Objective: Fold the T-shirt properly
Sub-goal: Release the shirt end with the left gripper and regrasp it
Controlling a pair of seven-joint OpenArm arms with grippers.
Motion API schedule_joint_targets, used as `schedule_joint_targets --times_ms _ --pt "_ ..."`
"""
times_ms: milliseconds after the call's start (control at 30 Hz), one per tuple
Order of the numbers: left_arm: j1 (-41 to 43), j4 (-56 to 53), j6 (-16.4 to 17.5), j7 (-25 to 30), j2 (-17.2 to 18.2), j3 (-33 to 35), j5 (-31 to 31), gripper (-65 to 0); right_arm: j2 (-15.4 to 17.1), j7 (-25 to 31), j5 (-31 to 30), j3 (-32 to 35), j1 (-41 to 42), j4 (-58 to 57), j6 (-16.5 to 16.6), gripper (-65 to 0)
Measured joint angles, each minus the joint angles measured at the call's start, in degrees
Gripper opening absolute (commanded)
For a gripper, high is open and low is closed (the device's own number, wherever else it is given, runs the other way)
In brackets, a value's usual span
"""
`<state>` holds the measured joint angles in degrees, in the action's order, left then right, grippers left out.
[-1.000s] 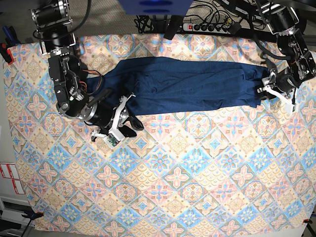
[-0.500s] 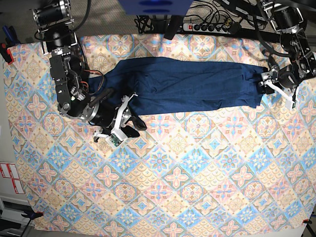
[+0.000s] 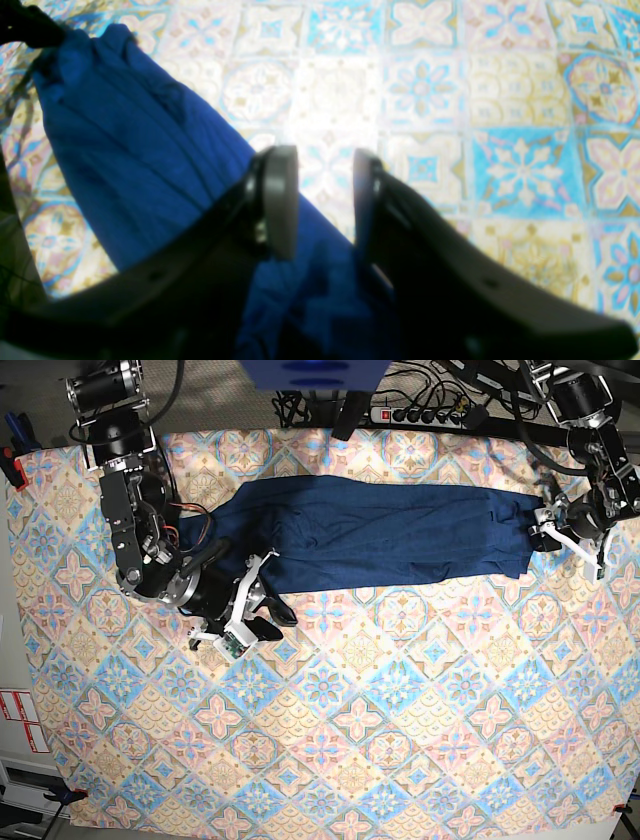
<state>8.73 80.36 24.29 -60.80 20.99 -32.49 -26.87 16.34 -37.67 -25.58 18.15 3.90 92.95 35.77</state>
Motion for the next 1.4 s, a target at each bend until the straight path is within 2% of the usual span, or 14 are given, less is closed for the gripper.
schedule_joint_targets --times_ms 267,667,867,1000,1067,1133,1300,1400 --pt "-0.35 -6.01 -0.02 1.27 -1.53 -0.02 -0.09 -23.9 0.00 -0.02 0.00 0.00 -0.33 0.42 0.00 -46.9" --pt "0.28 -3.96 0.13 2.27 -4.83 -0.22 -0.33 -24.0 0.02 -0.04 0.02 0.00 -0.28 0.39 -0.04 -46.9" --pt "1.77 -3.52 -0.04 2.73 -3.32 4.94 -5.11 -24.0 0.02 -0.02 0.02 0.00 -0.31 0.42 -0.02 -46.9" --pt "1.99 -3.52 -0.02 3.26 -3.37 5.31 -6.40 -24.4 -0.04 0.00 0.00 0.00 -0.28 0.42 0.00 -46.9" --pt "1.97 -3.52 -0.02 3.30 -3.37 5.31 -6.43 -29.3 0.02 -0.04 0.02 0.00 -0.31 0.42 -0.04 -46.9" --pt "1.95 -3.58 0.02 3.17 -3.58 5.35 -6.56 -37.9 0.02 -0.02 0.02 0.00 -0.31 0.59 -0.02 -46.9" --pt "2.08 -3.72 0.20 2.73 -4.24 5.55 -7.26 -63.6 0.02 -0.04 0.00 0.00 -0.31 1.22 -0.02 -46.9" --pt "2.10 -3.67 0.74 3.02 -4.81 5.35 -7.41 -65.0 0.00 -0.04 0.00 0.00 -0.42 1.22 -0.02 -46.9"
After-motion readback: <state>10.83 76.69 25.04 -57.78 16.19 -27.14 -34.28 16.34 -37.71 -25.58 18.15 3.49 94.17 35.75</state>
